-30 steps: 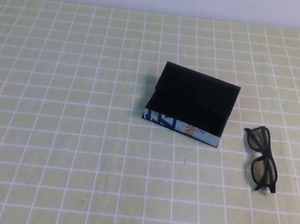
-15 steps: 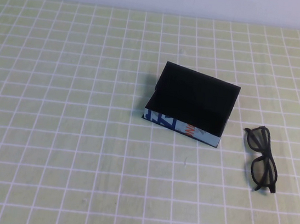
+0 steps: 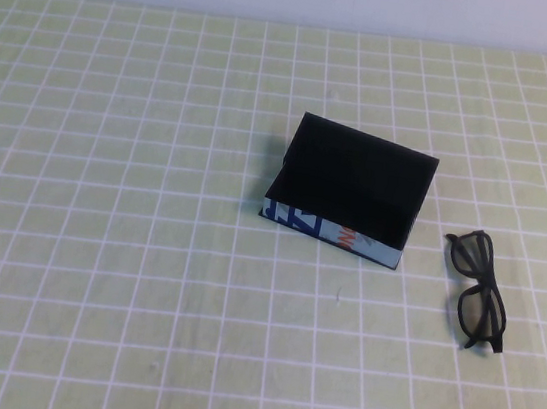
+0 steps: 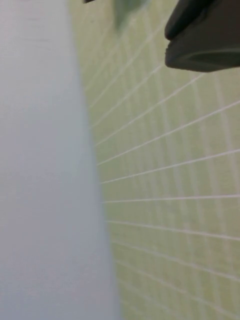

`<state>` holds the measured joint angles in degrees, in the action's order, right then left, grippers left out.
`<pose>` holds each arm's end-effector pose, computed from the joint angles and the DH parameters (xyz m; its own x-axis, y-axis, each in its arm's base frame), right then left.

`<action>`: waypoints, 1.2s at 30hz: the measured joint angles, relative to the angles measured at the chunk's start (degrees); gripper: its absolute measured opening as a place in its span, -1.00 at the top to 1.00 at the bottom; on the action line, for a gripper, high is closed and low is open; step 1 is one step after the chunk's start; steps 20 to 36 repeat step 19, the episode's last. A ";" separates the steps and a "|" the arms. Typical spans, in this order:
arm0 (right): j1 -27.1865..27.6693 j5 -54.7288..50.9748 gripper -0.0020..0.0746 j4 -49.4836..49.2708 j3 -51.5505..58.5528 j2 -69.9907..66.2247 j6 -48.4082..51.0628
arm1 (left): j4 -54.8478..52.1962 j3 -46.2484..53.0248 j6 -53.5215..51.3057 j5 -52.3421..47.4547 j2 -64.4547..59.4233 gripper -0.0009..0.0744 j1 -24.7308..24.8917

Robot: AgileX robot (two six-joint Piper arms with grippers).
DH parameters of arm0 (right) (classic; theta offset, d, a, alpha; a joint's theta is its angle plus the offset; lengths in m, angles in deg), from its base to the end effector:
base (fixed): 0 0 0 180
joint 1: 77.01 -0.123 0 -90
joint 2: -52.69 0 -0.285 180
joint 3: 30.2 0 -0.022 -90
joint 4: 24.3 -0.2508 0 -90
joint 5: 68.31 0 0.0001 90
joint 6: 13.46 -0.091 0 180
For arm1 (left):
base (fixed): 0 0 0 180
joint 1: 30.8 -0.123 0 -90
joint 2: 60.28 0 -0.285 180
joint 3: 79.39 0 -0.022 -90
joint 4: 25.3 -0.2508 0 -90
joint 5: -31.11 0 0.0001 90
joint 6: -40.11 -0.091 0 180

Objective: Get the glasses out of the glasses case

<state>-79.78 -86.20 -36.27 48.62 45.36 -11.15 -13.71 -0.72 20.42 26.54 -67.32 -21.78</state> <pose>0.0540 0.0084 0.1766 -0.2506 0.1458 -0.9571 -0.0713 0.9831 0.1685 0.0557 -0.0103 0.1982 0.0212 0.1399 -0.9899 0.1713 0.9750 0.1415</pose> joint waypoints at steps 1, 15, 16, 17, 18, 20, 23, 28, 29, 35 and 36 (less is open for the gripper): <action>0.00 0.00 0.99 0.00 0.00 0.00 -0.09 | -4.57 0.00 6.75 -3.95 0.00 0.99 0.00; 0.00 0.00 0.99 0.00 0.00 0.00 -0.23 | -20.11 -0.11 25.44 -16.15 0.00 0.99 0.00; 0.00 0.00 0.99 0.00 0.00 0.00 -0.23 | -20.11 -0.11 25.44 -16.15 0.00 0.99 0.00; 0.00 0.00 0.99 0.00 0.00 0.00 -0.23 | -20.11 -0.11 25.44 -16.15 0.00 0.99 0.00; 0.00 0.00 0.99 0.00 0.00 0.00 -0.23 | -20.11 -0.11 25.44 -16.15 0.00 0.99 0.00; 0.00 0.00 0.99 0.00 0.00 0.00 -0.23 | -20.11 -0.11 25.44 -16.15 0.00 0.99 0.00; 0.00 0.00 0.99 0.00 0.00 0.00 -0.23 | -20.11 -0.11 25.44 -16.15 0.00 0.99 0.00; 0.00 0.00 0.99 0.00 0.00 0.00 -0.23 | -20.11 -0.11 25.44 -16.15 0.00 0.99 0.00; 0.00 0.00 0.99 0.00 0.00 0.00 -0.23 | -20.11 -0.11 25.44 -16.15 0.00 0.99 0.00; 0.00 0.00 0.99 0.00 0.00 0.00 -0.23 | -20.11 -0.11 25.44 -16.15 0.00 0.99 0.00; 0.00 0.00 0.99 0.00 0.00 0.00 -0.23 | -20.11 -0.11 25.44 -16.15 0.00 0.99 0.00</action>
